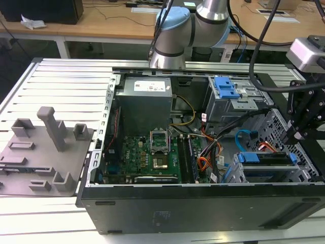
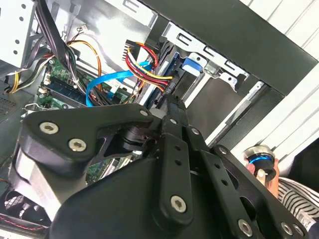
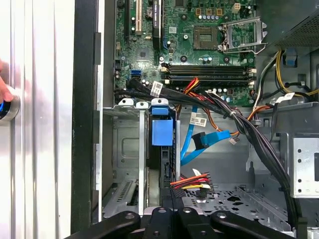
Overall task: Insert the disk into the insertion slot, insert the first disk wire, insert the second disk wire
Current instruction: 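Insert the first disk wire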
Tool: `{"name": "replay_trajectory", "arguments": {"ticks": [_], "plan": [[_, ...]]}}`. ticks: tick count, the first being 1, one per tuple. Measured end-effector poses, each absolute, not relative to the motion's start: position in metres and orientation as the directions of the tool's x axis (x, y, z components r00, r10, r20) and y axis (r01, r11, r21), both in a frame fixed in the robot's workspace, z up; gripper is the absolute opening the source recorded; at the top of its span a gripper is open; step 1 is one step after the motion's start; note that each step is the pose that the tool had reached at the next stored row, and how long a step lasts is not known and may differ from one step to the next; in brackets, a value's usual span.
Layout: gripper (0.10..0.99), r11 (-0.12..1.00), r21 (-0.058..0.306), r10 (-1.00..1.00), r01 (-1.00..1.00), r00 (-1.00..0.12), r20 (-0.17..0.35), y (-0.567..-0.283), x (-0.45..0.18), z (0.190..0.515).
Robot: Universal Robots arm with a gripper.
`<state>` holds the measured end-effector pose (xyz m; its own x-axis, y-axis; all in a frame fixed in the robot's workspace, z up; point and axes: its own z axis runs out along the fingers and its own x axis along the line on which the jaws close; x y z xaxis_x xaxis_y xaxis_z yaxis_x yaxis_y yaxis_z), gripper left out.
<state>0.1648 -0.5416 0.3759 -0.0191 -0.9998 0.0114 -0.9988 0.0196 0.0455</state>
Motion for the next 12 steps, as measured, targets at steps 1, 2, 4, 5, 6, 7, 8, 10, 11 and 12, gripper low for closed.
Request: {"name": "replay_trajectory", "arguments": {"ticks": [1, 2, 4, 5, 6, 7, 8, 10, 11, 12], "plan": [[0.106, 0.02, 0.046, -1.0, -0.999, -0.019, 0.011, -0.542, 0.165, 0.376], [0.106, 0.02, 0.045, -1.0, -0.999, -0.019, 0.011, -0.542, 0.165, 0.376], [0.106, 0.02, 0.045, -1.0, -0.999, -0.019, 0.011, -0.542, 0.165, 0.376], [0.106, 0.02, 0.046, -1.0, -0.999, -0.019, 0.011, -0.542, 0.165, 0.376], [0.106, 0.02, 0.046, -1.0, -0.999, -0.019, 0.011, -0.542, 0.165, 0.376], [0.106, 0.02, 0.046, -1.0, -0.999, -0.019, 0.011, -0.542, 0.165, 0.376], [0.106, 0.02, 0.046, -1.0, -0.999, -0.019, 0.011, -0.542, 0.162, 0.376], [0.106, 0.02, 0.045, -1.0, -0.999, -0.019, 0.011, -0.542, 0.156, 0.376], [0.106, 0.02, 0.045, -1.0, -0.999, -0.019, 0.011, -0.542, 0.155, 0.376], [0.106, 0.02, 0.046, -1.0, -0.999, -0.019, 0.011, -0.542, 0.154, 0.376]]}}
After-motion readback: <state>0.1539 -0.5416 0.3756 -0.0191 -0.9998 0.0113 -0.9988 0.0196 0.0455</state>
